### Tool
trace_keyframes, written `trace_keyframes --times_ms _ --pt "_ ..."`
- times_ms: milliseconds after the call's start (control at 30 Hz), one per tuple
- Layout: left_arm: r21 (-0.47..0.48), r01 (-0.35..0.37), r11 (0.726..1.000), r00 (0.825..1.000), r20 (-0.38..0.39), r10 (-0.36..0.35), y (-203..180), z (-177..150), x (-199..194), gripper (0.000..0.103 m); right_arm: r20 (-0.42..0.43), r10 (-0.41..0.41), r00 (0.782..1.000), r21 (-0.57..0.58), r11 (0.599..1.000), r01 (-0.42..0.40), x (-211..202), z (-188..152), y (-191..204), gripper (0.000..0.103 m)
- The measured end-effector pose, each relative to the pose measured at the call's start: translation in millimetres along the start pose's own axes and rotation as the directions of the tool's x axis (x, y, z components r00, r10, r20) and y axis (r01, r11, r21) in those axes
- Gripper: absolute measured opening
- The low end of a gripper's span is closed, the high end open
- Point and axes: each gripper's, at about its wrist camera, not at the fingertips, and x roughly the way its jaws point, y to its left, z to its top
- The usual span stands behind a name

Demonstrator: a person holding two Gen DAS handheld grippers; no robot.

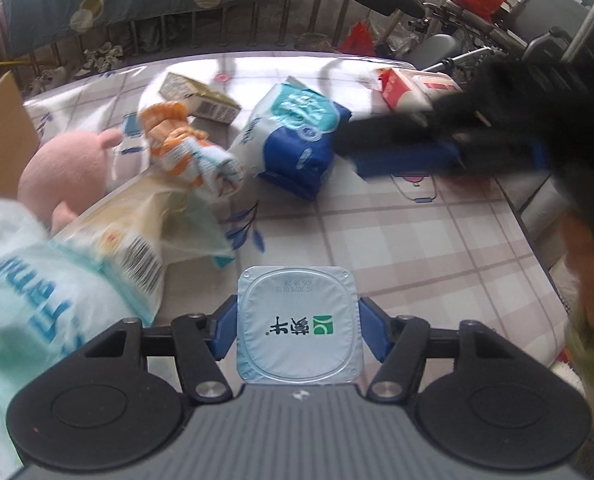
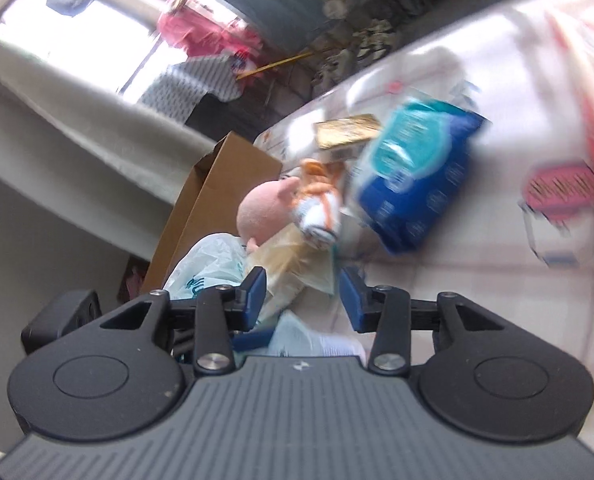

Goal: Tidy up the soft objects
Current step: 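Grasp the orange-striped cloth with the right gripper while the left holds the cup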

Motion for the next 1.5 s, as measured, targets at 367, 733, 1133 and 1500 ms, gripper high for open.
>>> trace_keyframes --times_ms 367,733,1133,1500 --pt "-0.038 0.026 0.999 0.999 0.023 -0.025 18 -12 -11 0.063 -0.178 -0.123 0.976 -0.215 0.973 0.084 116 75 37 0.066" --pt "-0.045 0.051 0.998 0.998 0.027 -0.050 23 -12 -11 0.063 -0.249 -0.242 0.938 -0.258 0.950 0.177 172 93 32 0.054" --pt "-0.034 0.047 0.998 0.999 0.022 -0.046 23 -10 -10 0.063 -0.172 -0.156 0.973 -0.216 0.969 0.117 121 84 30 0.037" --pt "-0.029 0.041 0.999 0.999 0.021 -0.041 21 -10 -10 0.064 -0.002 -0.007 1.000 0.011 1.000 0.007 -22 18 0 0.037"
